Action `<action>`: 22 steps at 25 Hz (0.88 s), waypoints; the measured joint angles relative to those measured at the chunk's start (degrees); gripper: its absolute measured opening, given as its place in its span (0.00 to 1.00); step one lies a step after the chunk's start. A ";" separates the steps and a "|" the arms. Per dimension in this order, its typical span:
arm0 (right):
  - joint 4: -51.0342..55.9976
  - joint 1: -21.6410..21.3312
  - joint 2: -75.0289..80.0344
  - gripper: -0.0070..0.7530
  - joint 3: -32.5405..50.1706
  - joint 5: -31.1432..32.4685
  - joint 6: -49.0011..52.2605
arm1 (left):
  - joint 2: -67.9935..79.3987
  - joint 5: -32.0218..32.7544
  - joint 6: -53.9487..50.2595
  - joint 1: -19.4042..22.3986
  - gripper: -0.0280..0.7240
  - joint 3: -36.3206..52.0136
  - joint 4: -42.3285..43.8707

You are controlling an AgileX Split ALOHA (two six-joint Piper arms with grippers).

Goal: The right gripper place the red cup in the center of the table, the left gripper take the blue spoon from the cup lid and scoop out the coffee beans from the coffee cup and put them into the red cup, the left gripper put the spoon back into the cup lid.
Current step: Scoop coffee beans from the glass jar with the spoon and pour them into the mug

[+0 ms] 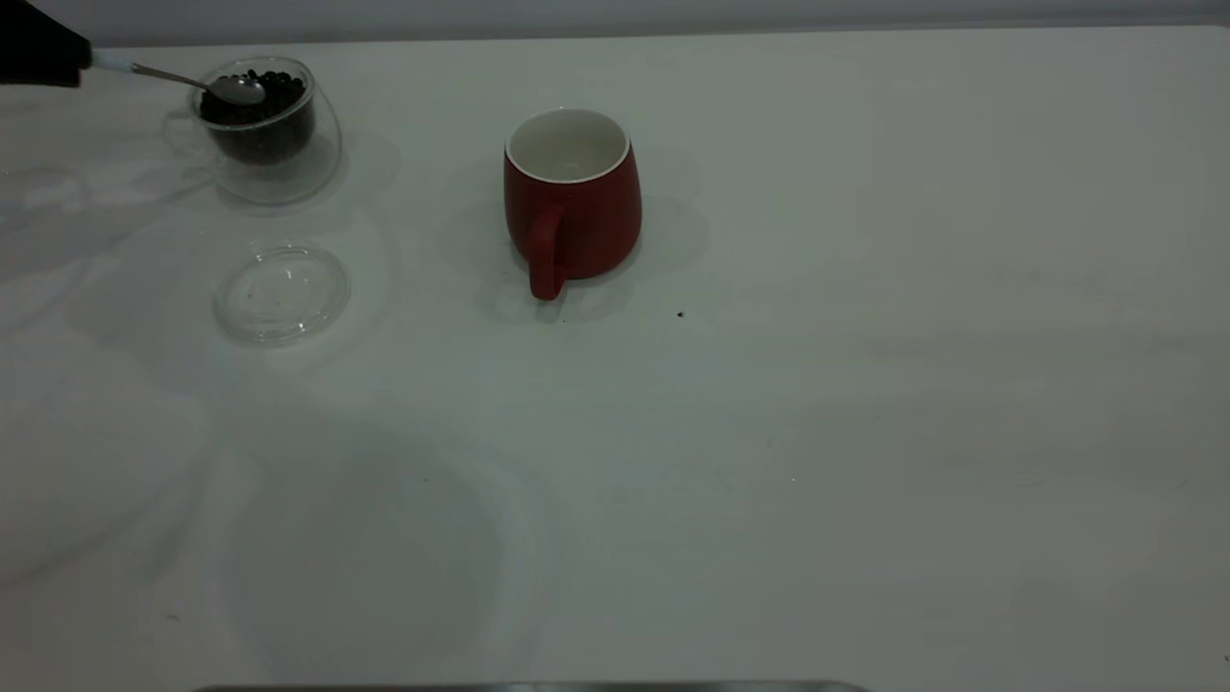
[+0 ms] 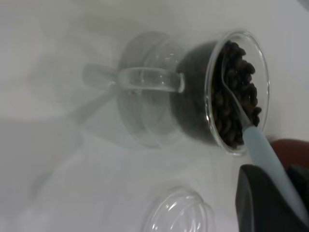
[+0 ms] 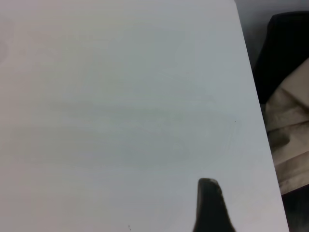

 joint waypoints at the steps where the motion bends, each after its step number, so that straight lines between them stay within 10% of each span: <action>1: 0.00 0.00 0.00 0.69 0.00 0.00 0.00 | 0.68 0.00 0.00 0.00 0.21 0.00 -0.90; 22: 0.00 0.00 0.00 0.69 0.00 0.00 0.00 | 4.81 6.45 0.93 1.58 0.21 -0.05 -7.75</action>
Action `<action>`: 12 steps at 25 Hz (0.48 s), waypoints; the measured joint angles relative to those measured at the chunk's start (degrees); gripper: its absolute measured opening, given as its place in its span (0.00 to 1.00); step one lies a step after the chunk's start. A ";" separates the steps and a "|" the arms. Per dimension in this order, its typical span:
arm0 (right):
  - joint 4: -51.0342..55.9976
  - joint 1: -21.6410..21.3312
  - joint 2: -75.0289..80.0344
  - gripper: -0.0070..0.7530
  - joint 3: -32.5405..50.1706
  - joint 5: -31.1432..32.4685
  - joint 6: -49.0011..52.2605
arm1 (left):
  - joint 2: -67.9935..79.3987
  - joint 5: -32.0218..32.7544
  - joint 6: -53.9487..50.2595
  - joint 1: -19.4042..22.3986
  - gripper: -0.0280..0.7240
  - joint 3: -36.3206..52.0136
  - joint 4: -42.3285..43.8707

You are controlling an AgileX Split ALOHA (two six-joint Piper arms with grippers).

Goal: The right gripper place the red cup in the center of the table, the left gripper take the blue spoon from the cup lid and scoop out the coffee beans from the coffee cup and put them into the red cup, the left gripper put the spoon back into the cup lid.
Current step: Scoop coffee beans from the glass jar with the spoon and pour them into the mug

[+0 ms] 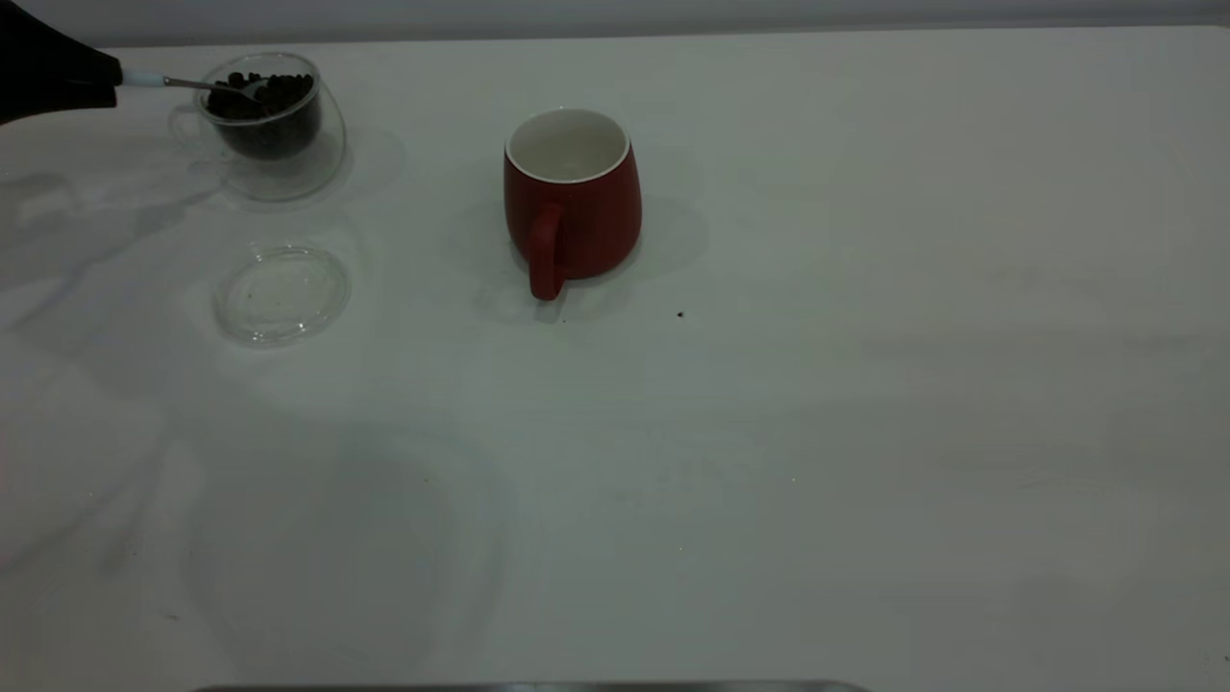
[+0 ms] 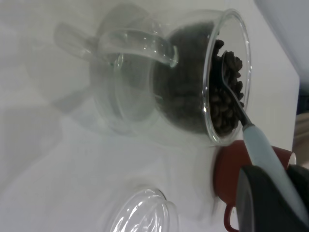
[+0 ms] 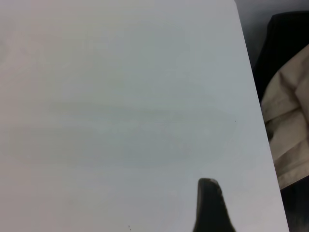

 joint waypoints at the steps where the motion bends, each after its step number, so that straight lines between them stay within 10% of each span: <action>1: 0.00 0.00 0.00 0.69 0.00 0.00 0.00 | 0.00 0.30 0.00 0.21 0.21 0.00 0.00; 12: 0.00 0.00 0.00 0.69 0.00 0.00 0.00 | 0.00 5.87 0.05 4.73 0.21 0.00 0.05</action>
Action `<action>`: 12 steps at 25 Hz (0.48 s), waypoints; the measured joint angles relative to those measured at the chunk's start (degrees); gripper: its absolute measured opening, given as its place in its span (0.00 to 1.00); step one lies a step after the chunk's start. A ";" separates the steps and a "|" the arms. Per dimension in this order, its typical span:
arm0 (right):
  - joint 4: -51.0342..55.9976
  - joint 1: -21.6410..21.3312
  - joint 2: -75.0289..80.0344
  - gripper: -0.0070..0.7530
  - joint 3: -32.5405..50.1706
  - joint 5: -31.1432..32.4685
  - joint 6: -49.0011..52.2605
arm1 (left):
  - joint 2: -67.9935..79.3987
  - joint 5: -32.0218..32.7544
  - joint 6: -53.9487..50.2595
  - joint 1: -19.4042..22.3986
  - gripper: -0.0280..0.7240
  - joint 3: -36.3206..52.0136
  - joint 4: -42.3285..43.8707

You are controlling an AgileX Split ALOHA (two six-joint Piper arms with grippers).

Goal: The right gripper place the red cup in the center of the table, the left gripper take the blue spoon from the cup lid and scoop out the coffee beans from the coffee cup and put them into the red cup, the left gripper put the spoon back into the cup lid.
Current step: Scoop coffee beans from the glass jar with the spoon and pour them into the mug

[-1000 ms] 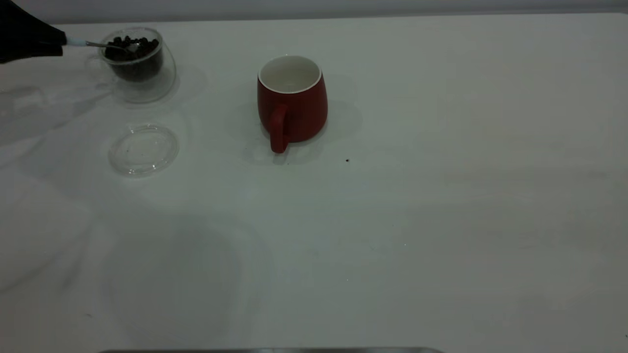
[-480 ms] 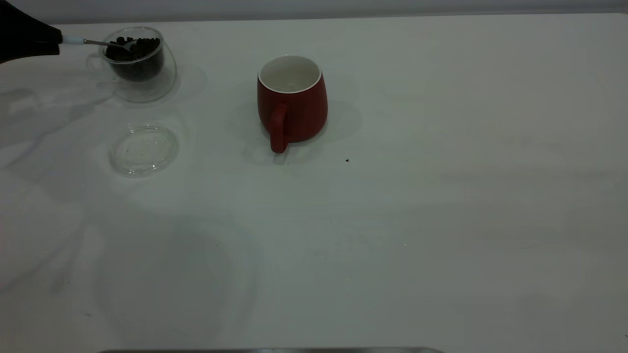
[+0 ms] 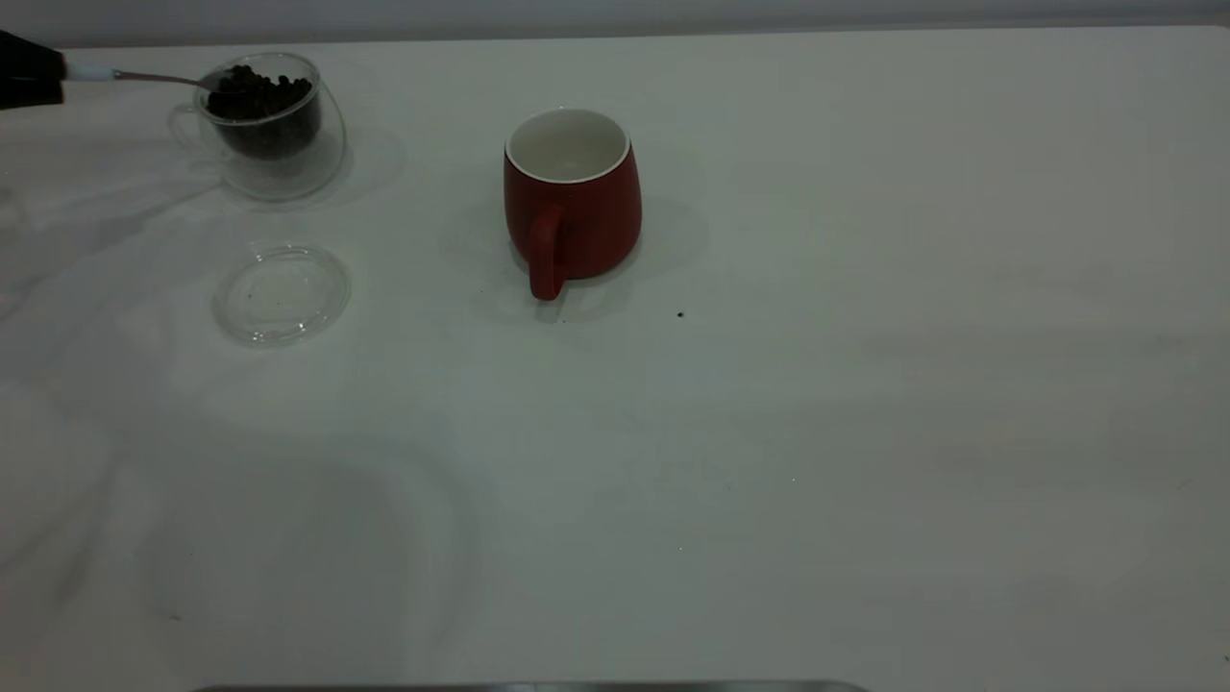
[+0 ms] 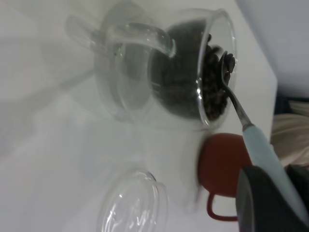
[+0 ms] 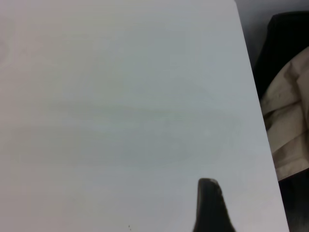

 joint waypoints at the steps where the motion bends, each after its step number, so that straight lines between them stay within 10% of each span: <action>1: 0.00 0.00 0.00 0.69 0.00 0.00 0.00 | 0.00 0.67 0.00 0.35 0.21 0.00 0.00; 12: 0.00 0.00 0.00 0.69 0.00 0.00 0.00 | 0.00 4.04 0.32 1.39 0.21 0.00 -2.49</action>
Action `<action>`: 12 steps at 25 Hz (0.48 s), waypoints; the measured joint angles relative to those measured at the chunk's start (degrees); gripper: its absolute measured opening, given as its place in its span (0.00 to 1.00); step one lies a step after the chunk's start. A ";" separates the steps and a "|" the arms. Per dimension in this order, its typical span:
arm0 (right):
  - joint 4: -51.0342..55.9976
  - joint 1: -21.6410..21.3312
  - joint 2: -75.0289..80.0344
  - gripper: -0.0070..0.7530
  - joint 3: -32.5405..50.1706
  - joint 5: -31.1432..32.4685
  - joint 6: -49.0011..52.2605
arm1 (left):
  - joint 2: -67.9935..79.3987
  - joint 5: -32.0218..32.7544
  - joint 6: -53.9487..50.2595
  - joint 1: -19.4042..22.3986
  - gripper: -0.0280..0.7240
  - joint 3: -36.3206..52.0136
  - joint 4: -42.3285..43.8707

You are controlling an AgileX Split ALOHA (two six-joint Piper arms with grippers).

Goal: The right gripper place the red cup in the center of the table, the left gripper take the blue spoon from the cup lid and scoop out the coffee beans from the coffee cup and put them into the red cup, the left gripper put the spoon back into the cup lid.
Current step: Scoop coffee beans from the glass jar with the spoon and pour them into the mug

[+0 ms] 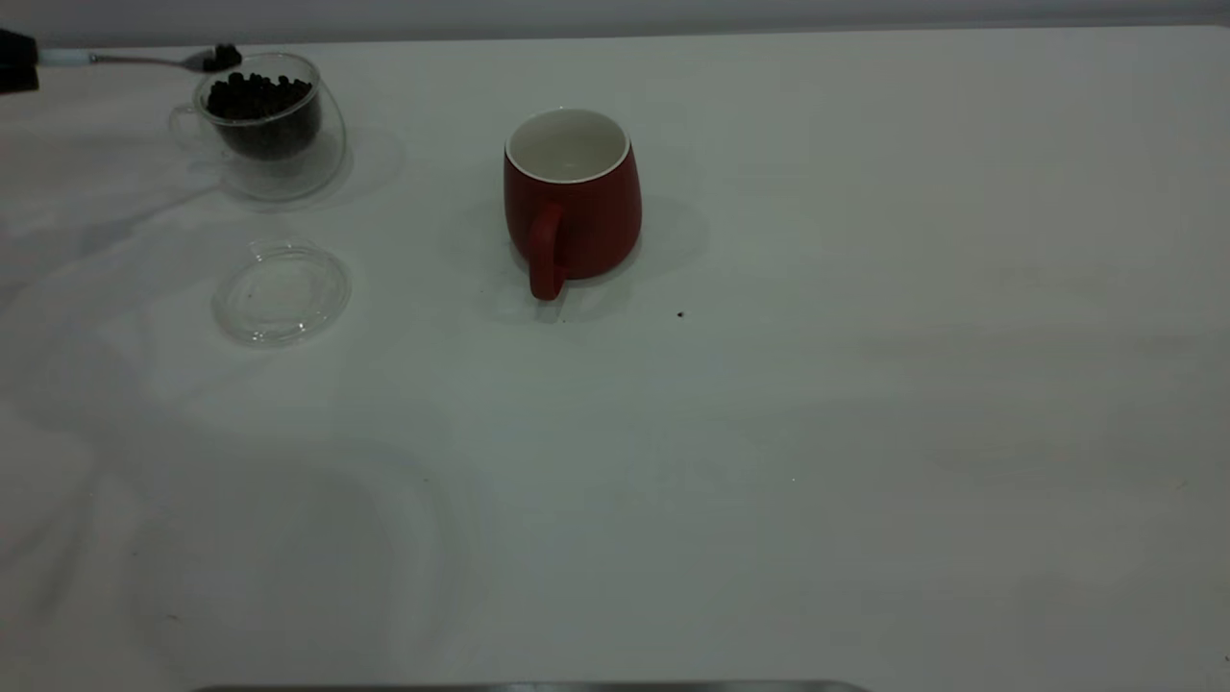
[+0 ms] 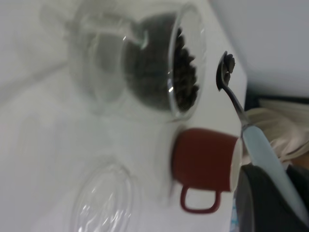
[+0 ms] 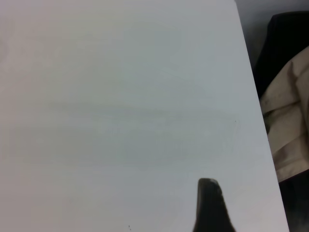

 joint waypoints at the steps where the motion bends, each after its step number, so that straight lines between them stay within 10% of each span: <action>1: 0.00 0.00 0.00 0.69 0.00 0.00 0.00 | 0.00 0.08 0.46 0.00 0.21 0.00 -1.16; 12: 0.00 0.00 0.00 0.69 0.00 0.00 0.00 | 0.00 0.12 1.03 -4.39 0.21 0.00 -2.98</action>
